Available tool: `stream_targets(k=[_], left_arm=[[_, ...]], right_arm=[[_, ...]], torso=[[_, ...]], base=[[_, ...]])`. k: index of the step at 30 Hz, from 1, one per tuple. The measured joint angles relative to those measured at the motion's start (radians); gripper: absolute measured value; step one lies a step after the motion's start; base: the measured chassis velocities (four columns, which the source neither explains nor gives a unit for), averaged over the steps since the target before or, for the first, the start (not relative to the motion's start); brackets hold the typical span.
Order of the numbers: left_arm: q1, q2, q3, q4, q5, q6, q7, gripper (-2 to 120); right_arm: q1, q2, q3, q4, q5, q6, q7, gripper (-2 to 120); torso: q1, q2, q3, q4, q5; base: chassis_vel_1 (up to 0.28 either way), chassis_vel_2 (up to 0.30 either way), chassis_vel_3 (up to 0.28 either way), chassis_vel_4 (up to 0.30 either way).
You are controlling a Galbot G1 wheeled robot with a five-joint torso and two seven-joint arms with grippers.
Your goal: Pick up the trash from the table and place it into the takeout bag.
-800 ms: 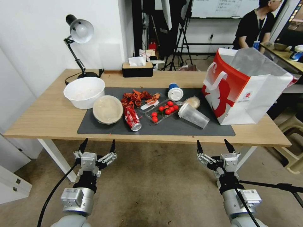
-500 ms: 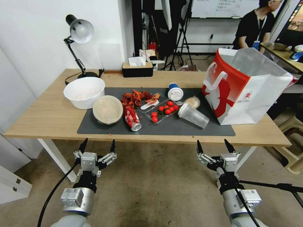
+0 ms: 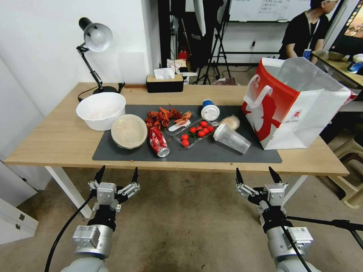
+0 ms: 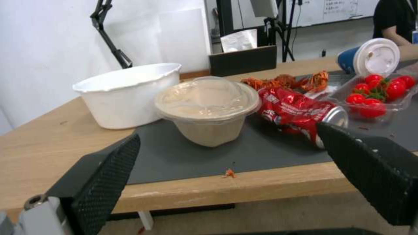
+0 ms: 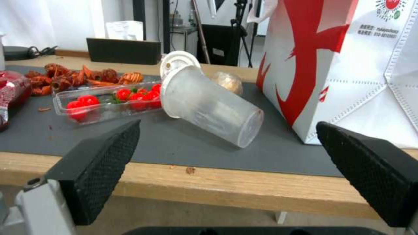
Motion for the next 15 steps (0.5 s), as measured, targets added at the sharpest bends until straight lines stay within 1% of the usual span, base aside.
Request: stream_targets(k=[4,5,8,9,10,11,12,13,14,15], left_arm=[[0.002,0.004,-0.012,-0.011,-0.026,0.015,-0.001,100],[0.006,0.014,-0.038,-0.035,-0.077,0.045,-0.007,100],[0.013,0.032,-0.089,-0.081,-0.181,0.105,-0.017,100],[0.013,0.032,-0.089,-0.081,-0.181,0.105,-0.017,100],[0.017,0.042,-0.114,-0.104,-0.231,0.134,-0.022,100],[0.019,0.047,-0.128,-0.117,-0.259,0.151,-0.025,100],[0.019,0.047,-0.128,-0.117,-0.259,0.151,-0.025,100],[0.023,0.058,-0.156,-0.142,-0.315,0.184,-0.031,100],[0.026,0.064,-0.173,-0.158,-0.350,0.205,-0.034,100],[0.026,0.064,-0.173,-0.158,-0.350,0.205,-0.034,100]], right_arm=[[0.008,-0.022,0.011,0.000,0.026,-0.022,-0.017,100],[0.030,-0.073,0.042,0.000,0.084,-0.078,-0.055,100],[0.070,-0.170,0.098,0.002,0.196,-0.183,-0.131,100],[0.070,-0.170,0.098,0.002,0.196,-0.183,-0.131,100],[0.090,-0.217,0.125,0.003,0.250,-0.233,-0.167,100],[0.102,-0.239,0.138,0.002,0.276,-0.257,-0.186,100],[0.102,-0.239,0.138,0.002,0.276,-0.257,-0.186,100],[0.117,-0.260,0.150,-0.006,0.303,-0.281,-0.208,100],[0.120,-0.266,0.153,-0.011,0.309,-0.287,-0.214,100],[0.120,-0.266,0.153,-0.011,0.309,-0.287,-0.214,100]], torso=[[0.000,0.000,0.000,-0.0003,-0.0001],[0.000,0.000,0.000,0.0001,0.0002],[0.000,0.000,0.000,0.0001,0.0003],[0.000,0.000,0.000,0.0001,0.0003],[0.000,0.000,0.000,0.0002,0.0003],[0.000,0.000,0.000,0.0002,-0.0003],[0.000,0.000,0.000,0.0002,-0.0003],[0.000,0.000,0.000,0.0005,0.0000],[0.000,0.000,0.000,0.0003,0.0004],[0.000,0.000,0.000,0.0003,0.0004]], base=[[0.000,0.000,0.000,0.000],[0.000,0.000,0.000,0.000],[0.000,0.000,0.000,0.000],[0.000,0.000,0.000,0.000],[0.000,0.000,0.000,0.000],[0.000,0.000,0.000,0.000],[0.000,0.000,0.000,0.000],[0.000,0.000,0.000,0.000],[0.000,0.000,0.000,0.000],[0.000,0.000,0.000,0.000]])
